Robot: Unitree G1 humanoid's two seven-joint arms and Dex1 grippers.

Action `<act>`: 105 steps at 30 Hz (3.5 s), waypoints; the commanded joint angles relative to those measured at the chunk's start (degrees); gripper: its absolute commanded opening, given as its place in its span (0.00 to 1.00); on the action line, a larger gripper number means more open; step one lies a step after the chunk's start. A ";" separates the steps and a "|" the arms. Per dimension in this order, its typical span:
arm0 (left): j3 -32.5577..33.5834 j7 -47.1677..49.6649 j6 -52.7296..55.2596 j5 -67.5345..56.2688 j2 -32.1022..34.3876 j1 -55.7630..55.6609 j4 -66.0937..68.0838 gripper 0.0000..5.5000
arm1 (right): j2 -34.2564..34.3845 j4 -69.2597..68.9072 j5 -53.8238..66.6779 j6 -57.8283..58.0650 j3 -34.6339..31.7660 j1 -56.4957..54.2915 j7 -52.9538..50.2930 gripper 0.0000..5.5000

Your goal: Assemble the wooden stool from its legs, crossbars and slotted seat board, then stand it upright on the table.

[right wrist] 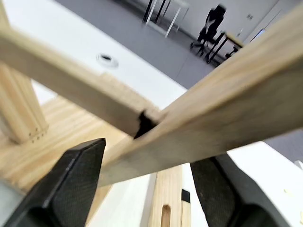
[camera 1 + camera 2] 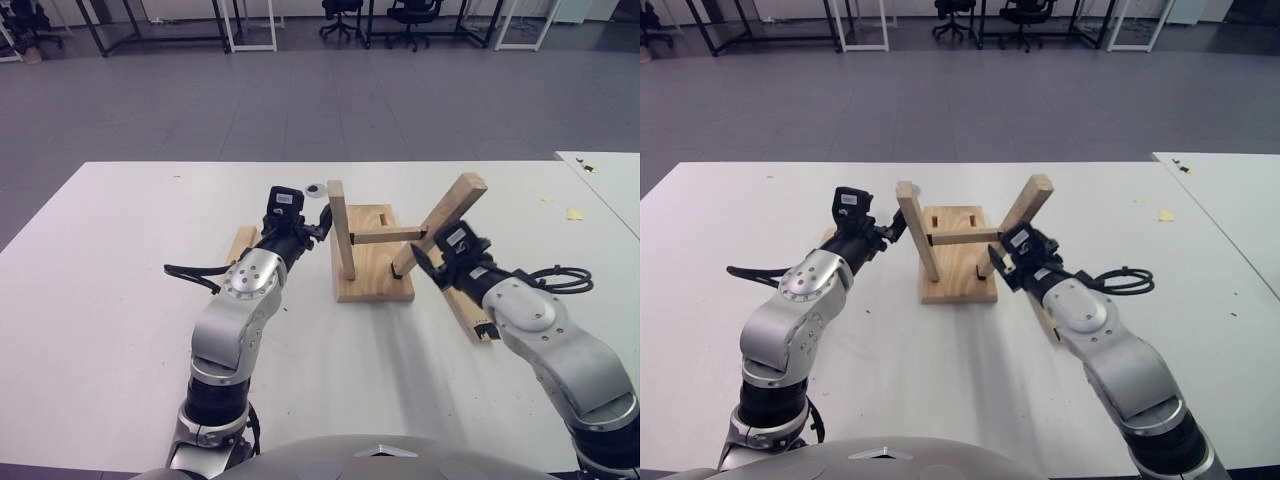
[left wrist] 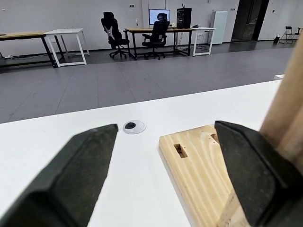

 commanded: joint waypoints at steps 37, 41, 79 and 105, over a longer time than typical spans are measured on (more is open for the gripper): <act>9.78 -46.83 -60.48 -2.52 31.38 -8.03 64.00 0.69 | -8.63 28.07 -3.28 -33.43 5.30 -3.95 50.19 0.56; 5.69 -52.96 -57.12 -1.37 36.74 7.07 42.12 0.69 | -8.45 44.04 -7.14 -41.36 -0.57 -12.87 46.20 0.56; -12.99 -42.21 -61.24 21.90 25.97 -15.16 71.76 0.69 | -0.41 65.90 -10.57 -50.61 2.56 -17.65 61.05 0.56; 2.08 -35.99 -40.11 6.26 26.65 6.70 27.88 0.69 | 1.74 42.88 -0.90 -24.26 -20.82 6.03 31.76 0.56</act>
